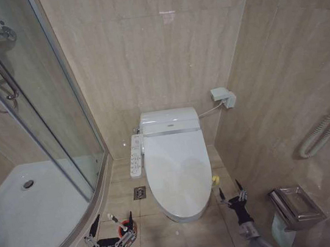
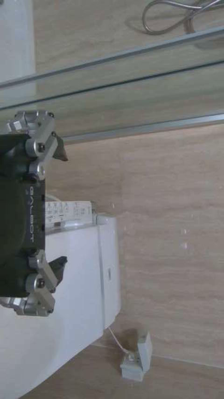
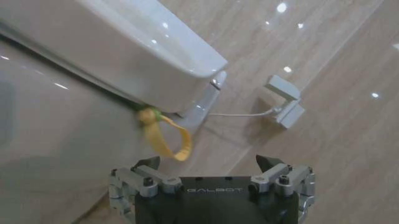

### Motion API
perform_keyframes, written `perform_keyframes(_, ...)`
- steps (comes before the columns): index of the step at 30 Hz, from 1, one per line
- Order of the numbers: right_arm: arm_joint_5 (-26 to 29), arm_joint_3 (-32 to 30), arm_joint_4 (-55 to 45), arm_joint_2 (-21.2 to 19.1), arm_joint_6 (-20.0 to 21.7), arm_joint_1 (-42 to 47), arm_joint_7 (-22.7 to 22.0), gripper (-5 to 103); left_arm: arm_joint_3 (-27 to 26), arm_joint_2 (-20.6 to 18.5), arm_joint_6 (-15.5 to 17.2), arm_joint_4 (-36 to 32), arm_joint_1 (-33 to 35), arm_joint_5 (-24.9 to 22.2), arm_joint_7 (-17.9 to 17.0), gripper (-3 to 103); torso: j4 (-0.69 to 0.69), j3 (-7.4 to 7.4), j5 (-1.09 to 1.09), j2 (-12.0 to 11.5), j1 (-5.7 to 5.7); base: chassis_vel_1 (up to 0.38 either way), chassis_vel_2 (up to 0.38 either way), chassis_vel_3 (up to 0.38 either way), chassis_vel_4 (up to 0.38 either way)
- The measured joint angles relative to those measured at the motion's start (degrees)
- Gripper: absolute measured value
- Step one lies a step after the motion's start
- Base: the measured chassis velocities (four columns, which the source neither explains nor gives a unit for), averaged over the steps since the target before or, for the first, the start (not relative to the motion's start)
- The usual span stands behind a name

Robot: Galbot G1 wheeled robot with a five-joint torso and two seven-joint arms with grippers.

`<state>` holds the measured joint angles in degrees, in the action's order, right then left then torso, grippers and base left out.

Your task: Open the toilet lid, clean the toilet bowl with a toilet brush, close the toilet lid, and flush.

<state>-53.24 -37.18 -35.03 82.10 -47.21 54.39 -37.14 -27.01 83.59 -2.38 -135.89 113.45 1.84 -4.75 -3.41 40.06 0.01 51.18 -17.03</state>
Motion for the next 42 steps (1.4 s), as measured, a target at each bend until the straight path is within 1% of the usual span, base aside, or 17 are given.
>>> perform_keyframes(1,0.00,0.00,0.00,0.00,0.00,0.00,0.00,99,0.00,0.00,0.00,0.00,0.00,0.00,0.00,99,0.00,0.00,0.00,0.00,0.00,0.000,0.000,0.000,0.000)
perform_keyframes(4,-1.98,0.41,3.43,0.43,0.01,-2.21,-3.10,99,0.00,0.00,0.00,0.00,0.00,0.00,0.00,99,0.00,0.00,-0.01,0.00,0.00,0.000,0.000,0.000,0.000)
perform_keyframes(11,-2.52,0.49,7.27,0.88,0.04,-5.85,-5.38,100,0.00,0.00,0.00,0.00,0.00,0.00,0.00,99,0.00,0.00,-0.01,0.00,0.00,0.000,0.000,0.000,0.000)
perform_keyframes(18,-2.60,0.52,7.81,1.38,0.08,-6.94,-5.95,100,0.00,0.00,0.00,0.00,0.00,0.00,0.00,99,0.00,0.00,-0.01,0.00,0.00,0.000,0.000,0.000,0.000)
perform_keyframes(31,-3.54,0.49,7.13,0.67,0.09,-4.56,-5.38,100,0.00,0.00,0.00,0.00,0.00,0.00,0.00,99,-0.01,0.00,-0.01,0.00,0.00,0.000,0.000,0.000,0.000)
perform_keyframes(34,-3.93,0.57,8.97,1.83,0.08,-6.35,-5.43,100,0.00,0.00,0.00,0.00,0.00,0.00,0.00,99,0.00,0.00,0.00,0.00,0.00,0.000,0.000,0.000,0.000)
perform_keyframes(42,-4.15,0.50,10.63,2.17,0.08,-9.11,-6.44,100,0.00,0.00,0.00,0.00,0.00,0.00,0.00,99,0.00,0.00,-0.01,0.00,0.00,0.000,0.000,0.000,0.000)
